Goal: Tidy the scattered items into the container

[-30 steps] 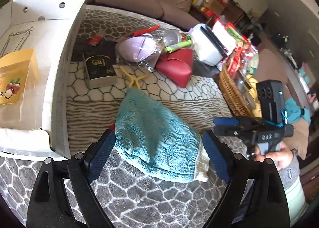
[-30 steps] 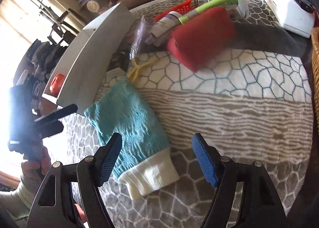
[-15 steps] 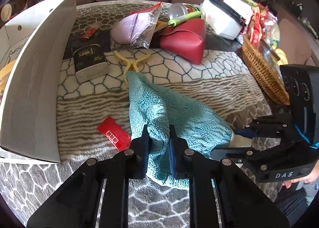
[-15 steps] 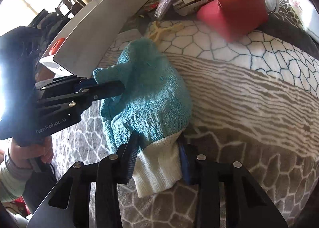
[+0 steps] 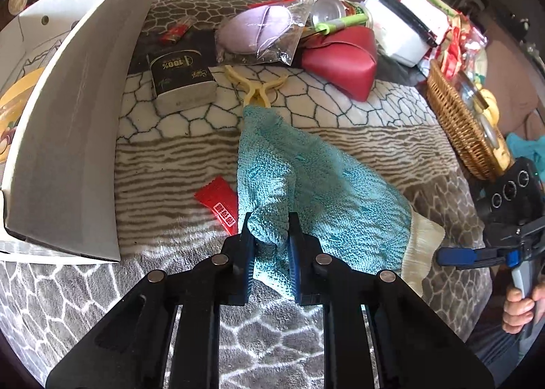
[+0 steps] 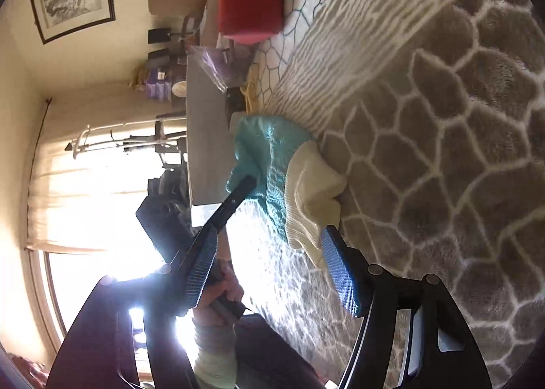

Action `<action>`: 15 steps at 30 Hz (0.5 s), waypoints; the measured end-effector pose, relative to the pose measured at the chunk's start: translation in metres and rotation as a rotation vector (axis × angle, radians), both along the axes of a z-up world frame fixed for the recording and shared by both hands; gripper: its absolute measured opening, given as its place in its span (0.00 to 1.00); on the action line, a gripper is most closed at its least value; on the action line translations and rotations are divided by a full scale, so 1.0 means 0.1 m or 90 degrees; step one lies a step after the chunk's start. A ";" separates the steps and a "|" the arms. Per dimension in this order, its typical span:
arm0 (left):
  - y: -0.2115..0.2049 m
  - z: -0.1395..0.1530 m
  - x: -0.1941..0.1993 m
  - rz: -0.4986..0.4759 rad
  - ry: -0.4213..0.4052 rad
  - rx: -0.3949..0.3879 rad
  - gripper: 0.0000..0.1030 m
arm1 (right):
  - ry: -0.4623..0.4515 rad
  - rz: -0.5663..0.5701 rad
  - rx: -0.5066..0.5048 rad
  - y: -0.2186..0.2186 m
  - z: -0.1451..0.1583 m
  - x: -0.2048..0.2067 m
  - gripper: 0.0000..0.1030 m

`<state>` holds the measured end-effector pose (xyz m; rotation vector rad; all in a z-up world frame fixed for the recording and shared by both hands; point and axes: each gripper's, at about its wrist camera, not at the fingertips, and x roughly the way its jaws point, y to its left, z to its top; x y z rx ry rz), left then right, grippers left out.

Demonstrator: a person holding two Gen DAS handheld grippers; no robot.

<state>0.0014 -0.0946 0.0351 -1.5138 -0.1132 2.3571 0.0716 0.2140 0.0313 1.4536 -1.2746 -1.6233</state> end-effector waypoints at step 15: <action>-0.11 -0.02 0.04 -0.002 -0.023 0.006 0.15 | 0.033 0.023 0.086 -0.25 -0.10 -0.26 0.65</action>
